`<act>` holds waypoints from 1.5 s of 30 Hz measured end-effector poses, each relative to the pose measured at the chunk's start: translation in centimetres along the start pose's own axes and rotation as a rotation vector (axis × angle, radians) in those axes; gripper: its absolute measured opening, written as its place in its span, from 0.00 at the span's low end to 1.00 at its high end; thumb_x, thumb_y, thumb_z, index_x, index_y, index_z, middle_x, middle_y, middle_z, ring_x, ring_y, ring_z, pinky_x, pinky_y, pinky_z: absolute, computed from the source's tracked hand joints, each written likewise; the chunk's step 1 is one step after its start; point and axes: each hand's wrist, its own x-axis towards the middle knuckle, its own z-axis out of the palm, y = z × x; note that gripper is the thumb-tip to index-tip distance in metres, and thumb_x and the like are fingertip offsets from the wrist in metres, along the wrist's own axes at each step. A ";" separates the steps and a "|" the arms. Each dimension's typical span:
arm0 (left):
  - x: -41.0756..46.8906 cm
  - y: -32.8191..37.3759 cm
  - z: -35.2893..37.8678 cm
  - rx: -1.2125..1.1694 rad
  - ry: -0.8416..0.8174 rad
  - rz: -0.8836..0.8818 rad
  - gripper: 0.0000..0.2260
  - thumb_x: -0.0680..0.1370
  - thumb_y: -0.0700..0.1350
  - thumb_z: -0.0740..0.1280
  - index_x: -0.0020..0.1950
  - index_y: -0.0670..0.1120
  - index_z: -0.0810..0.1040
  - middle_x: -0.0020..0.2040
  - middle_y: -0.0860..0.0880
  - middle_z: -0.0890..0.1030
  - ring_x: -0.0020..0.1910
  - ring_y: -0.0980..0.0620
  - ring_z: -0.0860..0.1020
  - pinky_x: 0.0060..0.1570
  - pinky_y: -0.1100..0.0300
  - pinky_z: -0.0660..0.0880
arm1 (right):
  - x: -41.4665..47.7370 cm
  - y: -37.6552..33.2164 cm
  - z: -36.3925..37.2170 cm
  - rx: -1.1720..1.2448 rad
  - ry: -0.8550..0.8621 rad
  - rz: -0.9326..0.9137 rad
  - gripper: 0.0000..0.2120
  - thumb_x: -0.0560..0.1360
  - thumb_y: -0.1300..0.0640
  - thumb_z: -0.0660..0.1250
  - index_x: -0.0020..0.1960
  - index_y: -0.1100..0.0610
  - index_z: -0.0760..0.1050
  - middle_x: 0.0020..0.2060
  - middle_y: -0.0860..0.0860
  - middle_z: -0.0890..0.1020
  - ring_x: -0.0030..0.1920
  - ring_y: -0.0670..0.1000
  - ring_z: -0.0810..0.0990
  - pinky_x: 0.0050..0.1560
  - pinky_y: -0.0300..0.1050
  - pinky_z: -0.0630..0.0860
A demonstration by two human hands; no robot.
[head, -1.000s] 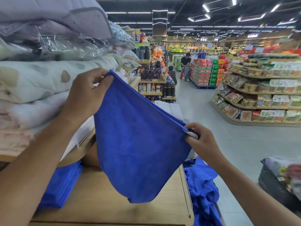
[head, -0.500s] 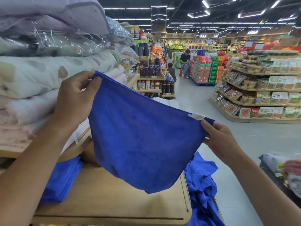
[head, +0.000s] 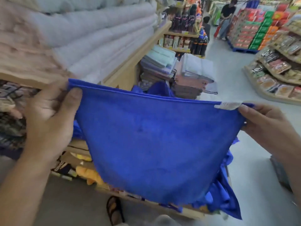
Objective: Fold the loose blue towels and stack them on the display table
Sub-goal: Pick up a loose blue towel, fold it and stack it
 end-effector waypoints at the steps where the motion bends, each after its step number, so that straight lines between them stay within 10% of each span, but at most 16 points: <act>1: -1.3 -1.3 -0.5 -0.010 -0.028 -0.043 0.12 0.82 0.59 0.64 0.54 0.54 0.82 0.38 0.58 0.81 0.31 0.62 0.75 0.28 0.67 0.71 | -0.1 1.6 0.1 -0.038 -0.016 0.059 0.17 0.69 0.48 0.72 0.52 0.56 0.88 0.50 0.56 0.88 0.50 0.53 0.86 0.49 0.44 0.84; 6: -5.6 -6.2 0.0 0.068 -0.118 -0.259 0.03 0.79 0.57 0.70 0.49 0.65 0.82 0.42 0.66 0.83 0.41 0.70 0.78 0.42 0.76 0.73 | -0.4 9.4 1.8 -0.233 -0.072 0.291 0.11 0.78 0.58 0.68 0.47 0.49 0.89 0.41 0.47 0.87 0.41 0.43 0.84 0.42 0.35 0.81; 9: -6.4 -9.5 0.9 0.221 -0.188 -0.341 0.16 0.81 0.48 0.69 0.46 0.73 0.80 0.42 0.72 0.82 0.43 0.74 0.78 0.43 0.77 0.72 | 0.1 13.6 1.5 -0.405 -0.066 0.360 0.07 0.79 0.56 0.71 0.49 0.57 0.87 0.31 0.49 0.77 0.31 0.45 0.73 0.33 0.32 0.71; 14: -4.8 -13.9 2.8 0.359 -0.161 -0.459 0.16 0.80 0.53 0.70 0.62 0.45 0.83 0.45 0.62 0.81 0.42 0.72 0.77 0.48 0.68 0.73 | 2.3 15.7 1.5 -0.312 0.019 0.454 0.07 0.77 0.54 0.74 0.45 0.57 0.86 0.27 0.49 0.71 0.26 0.47 0.67 0.27 0.35 0.67; 17: -1.9 -15.0 5.1 0.297 -0.153 -0.516 0.06 0.78 0.57 0.69 0.53 0.61 0.83 0.32 0.53 0.81 0.29 0.58 0.78 0.36 0.56 0.76 | 4.9 15.3 1.9 -0.211 0.100 0.493 0.06 0.78 0.55 0.73 0.47 0.58 0.86 0.29 0.49 0.77 0.28 0.47 0.76 0.32 0.35 0.76; 21: 3.4 -17.2 8.9 0.213 -0.099 -0.617 0.16 0.81 0.51 0.68 0.65 0.44 0.79 0.34 0.54 0.82 0.25 0.57 0.80 0.22 0.64 0.71 | 9.7 14.8 2.4 -0.094 0.210 0.478 0.07 0.79 0.57 0.73 0.52 0.62 0.81 0.33 0.51 0.82 0.31 0.47 0.84 0.34 0.36 0.80; 25: 6.4 -17.7 12.0 0.154 -0.155 -0.662 0.16 0.84 0.46 0.63 0.71 0.43 0.73 0.58 0.46 0.80 0.38 0.56 0.83 0.31 0.66 0.78 | 14.4 16.2 2.9 -0.083 0.329 0.431 0.03 0.81 0.61 0.68 0.53 0.61 0.79 0.45 0.58 0.83 0.38 0.50 0.86 0.40 0.39 0.83; 30: 3.5 -17.1 12.0 0.319 -0.332 -0.555 0.17 0.82 0.40 0.64 0.71 0.48 0.73 0.68 0.46 0.76 0.51 0.43 0.81 0.48 0.48 0.81 | 13.4 19.1 3.3 -0.335 0.242 0.482 0.28 0.79 0.57 0.71 0.77 0.56 0.66 0.65 0.51 0.74 0.59 0.53 0.80 0.62 0.54 0.79; 37: -8.5 -15.7 2.9 0.357 -0.295 -0.546 0.05 0.78 0.54 0.65 0.48 0.58 0.81 0.41 0.56 0.83 0.33 0.57 0.80 0.32 0.64 0.76 | 0.9 18.1 5.1 -0.422 0.152 0.300 0.13 0.79 0.57 0.71 0.60 0.43 0.79 0.56 0.38 0.83 0.50 0.40 0.85 0.45 0.34 0.77; 45: -18.4 -16.6 -0.7 0.105 -0.086 -0.928 0.05 0.81 0.52 0.69 0.49 0.63 0.82 0.47 0.54 0.86 0.41 0.56 0.84 0.33 0.56 0.77 | -10.9 18.4 5.9 -0.373 0.241 0.393 0.12 0.81 0.59 0.69 0.44 0.44 0.81 0.36 0.51 0.85 0.29 0.51 0.81 0.31 0.38 0.78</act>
